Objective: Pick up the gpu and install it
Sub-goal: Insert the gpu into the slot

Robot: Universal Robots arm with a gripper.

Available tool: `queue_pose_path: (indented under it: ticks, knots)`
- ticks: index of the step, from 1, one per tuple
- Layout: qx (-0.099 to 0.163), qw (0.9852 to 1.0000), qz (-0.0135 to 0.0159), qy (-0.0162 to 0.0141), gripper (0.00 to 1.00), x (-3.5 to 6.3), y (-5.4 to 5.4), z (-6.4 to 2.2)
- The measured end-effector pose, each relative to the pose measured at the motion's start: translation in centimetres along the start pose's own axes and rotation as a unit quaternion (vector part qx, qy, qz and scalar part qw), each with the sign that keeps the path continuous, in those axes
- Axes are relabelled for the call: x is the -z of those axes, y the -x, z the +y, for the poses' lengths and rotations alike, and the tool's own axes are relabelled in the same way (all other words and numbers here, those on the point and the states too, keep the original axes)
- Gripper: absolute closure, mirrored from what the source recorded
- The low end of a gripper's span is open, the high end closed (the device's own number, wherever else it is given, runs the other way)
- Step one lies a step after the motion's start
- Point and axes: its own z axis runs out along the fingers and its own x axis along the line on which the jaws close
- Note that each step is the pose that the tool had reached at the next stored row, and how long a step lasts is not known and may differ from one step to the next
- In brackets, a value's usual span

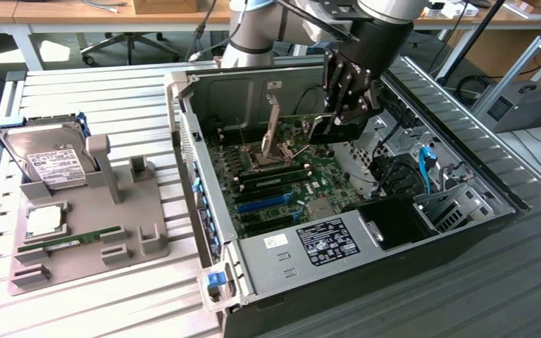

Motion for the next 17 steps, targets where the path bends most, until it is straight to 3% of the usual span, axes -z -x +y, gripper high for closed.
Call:
queue_pose_path:
  ticks: [3, 4, 7, 13, 17]
  knots:
    - [0.0, 1.0, -0.0002, -0.0001, 0.73, -0.02, 0.0, 0.03]
    - [0.0, 1.0, -0.0002, -0.0003, 0.73, -0.07, -0.1, 0.99]
    - [0.0, 1.0, -0.0002, -0.0003, 0.73, -0.11, -0.1, 1.07]
    - [-0.001, 1.0, -0.0002, -0.0004, 0.73, -2.9, -0.2, 1.03]
    - [-0.001, 1.0, -0.0002, -0.0003, 0.73, -3.05, -0.2, 1.02]
